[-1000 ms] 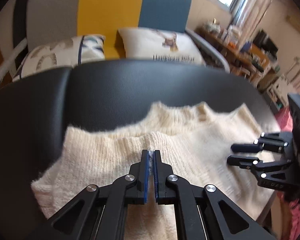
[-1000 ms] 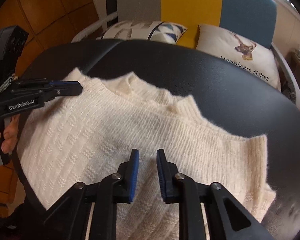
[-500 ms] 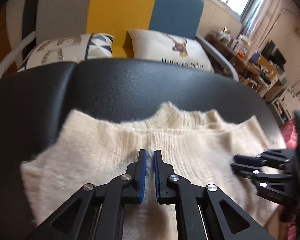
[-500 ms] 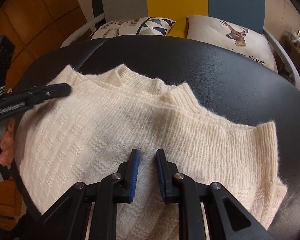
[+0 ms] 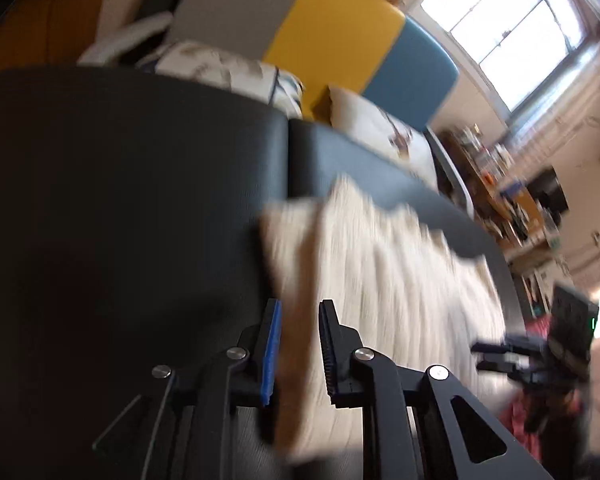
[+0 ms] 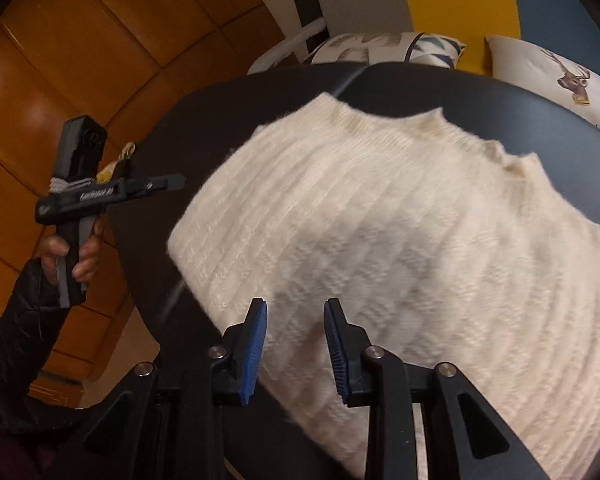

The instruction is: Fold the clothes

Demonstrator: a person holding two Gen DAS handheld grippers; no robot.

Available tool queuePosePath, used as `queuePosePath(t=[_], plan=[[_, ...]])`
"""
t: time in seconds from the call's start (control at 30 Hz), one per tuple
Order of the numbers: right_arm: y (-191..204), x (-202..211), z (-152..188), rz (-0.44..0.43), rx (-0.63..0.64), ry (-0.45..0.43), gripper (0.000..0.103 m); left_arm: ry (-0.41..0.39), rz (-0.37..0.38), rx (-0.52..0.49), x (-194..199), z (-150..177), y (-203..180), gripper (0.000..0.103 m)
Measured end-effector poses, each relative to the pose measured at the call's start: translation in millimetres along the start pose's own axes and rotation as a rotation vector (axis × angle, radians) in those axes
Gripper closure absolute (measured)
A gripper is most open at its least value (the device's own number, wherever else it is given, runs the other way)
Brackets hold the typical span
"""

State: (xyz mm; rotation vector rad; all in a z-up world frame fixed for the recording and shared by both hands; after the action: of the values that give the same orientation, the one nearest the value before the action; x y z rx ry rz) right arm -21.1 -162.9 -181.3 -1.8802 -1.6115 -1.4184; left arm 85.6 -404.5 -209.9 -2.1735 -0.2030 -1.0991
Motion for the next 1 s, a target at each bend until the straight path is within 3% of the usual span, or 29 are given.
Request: queuePosePath(t=[0.17,0.4,0.43,0.5,0.57,0.73,0.87,0.9,1.0], plan=[[10.0,-19.5,-16.5,0.027,-0.022,0.014,0.074,0.085,0.087,-0.022,-10.9,43.2,5.2,0.075],[-2.9,-26.0,-12.0,0.106,-0.014,0.071,0.074,0.125,0.223,0.000,-20.1,56.8,0.3,0.075],[-4.7,-26.8,-11.4,0.117,-0.012,0.079,0.074,0.138,0.235,-0.016,-21.0,60.3,-2.2,0.078],[-8.4,-28.5,-10.1,0.140,-0.010,0.095,0.075,0.153,0.255,-0.040,-20.3,66.1,-6.4,0.097],[-12.1,-30.1,-8.9,0.162,-0.007,0.111,0.076,0.143,0.266,-0.037,-15.2,68.4,-6.8,0.098],[-27.9,7.6,7.4,0.139,-0.096,0.006,0.079,0.179,0.232,-0.004,-15.0,88.6,5.6,0.098],[-41.9,42.8,21.6,0.112,-0.177,-0.093,0.077,0.162,0.204,0.050,-6.1,82.9,3.9,0.095],[-45.5,51.7,25.1,0.105,-0.197,-0.118,0.076,0.155,0.195,0.060,-1.7,80.3,3.6,0.087],[-56.6,78.9,35.7,0.084,-0.257,-0.192,0.075,0.095,0.157,0.081,23.0,65.0,3.9,0.081]])
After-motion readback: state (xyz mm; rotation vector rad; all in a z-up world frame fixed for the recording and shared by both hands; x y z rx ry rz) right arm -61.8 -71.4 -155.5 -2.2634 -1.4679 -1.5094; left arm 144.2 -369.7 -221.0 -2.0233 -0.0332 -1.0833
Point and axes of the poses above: each gripper's, at about its wrist camera, not at the fingertips, and x roughly against the way its jaws point, y to its left, z to its underside, the point moved 9 cm from there along -x, roughly the way its jaws point, and after that the axes turned 5 degrees about x, right-handed, at the moved point
